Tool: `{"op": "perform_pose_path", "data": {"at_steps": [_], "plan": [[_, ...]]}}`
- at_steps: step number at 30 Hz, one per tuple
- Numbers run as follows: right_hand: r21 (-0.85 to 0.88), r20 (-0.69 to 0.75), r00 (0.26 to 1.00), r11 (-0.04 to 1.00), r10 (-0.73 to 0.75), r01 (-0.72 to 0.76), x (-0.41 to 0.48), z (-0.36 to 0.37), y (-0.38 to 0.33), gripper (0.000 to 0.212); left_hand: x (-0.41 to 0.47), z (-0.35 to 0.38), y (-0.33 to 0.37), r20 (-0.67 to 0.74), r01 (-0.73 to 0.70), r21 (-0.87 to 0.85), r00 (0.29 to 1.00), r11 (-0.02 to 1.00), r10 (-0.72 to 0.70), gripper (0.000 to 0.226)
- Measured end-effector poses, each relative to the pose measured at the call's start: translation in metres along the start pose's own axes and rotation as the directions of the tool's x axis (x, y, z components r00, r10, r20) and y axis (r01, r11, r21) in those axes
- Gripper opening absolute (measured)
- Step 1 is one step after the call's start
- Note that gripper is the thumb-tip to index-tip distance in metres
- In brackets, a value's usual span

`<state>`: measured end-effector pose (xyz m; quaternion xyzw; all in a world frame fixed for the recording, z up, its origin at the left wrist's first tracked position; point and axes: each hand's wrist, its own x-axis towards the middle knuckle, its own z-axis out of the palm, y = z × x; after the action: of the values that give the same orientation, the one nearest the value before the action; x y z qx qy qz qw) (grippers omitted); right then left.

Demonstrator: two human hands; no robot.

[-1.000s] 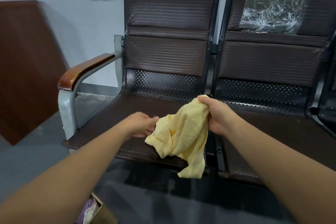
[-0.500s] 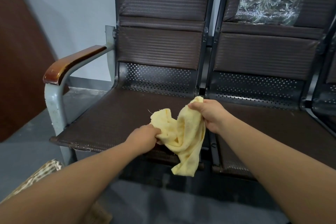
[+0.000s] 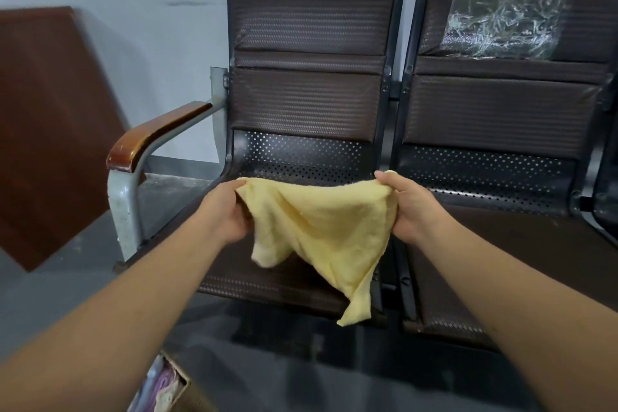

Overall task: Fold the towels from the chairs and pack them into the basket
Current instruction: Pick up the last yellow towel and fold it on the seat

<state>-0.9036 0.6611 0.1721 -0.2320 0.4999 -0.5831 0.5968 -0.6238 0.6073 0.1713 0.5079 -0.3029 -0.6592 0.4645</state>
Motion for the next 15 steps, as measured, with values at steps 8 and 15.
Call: {"op": "perform_pose_path", "data": {"at_steps": [8, 15], "plan": [[-0.026, 0.013, 0.998, 0.998, -0.055, 0.056, -0.009, 0.015, -0.018, 0.031, -0.023, 0.000, 0.021, 0.161, -0.054, -0.176, 0.983, 0.983, 0.083, 0.027], [-0.119, 0.072, 0.979, 0.973, -0.192, 0.200, -0.014, 0.036, -0.068, 0.016, -0.040, -0.001, 0.068, 0.162, -0.188, -0.353, 0.952, 0.917, 0.258, 0.035]]}}
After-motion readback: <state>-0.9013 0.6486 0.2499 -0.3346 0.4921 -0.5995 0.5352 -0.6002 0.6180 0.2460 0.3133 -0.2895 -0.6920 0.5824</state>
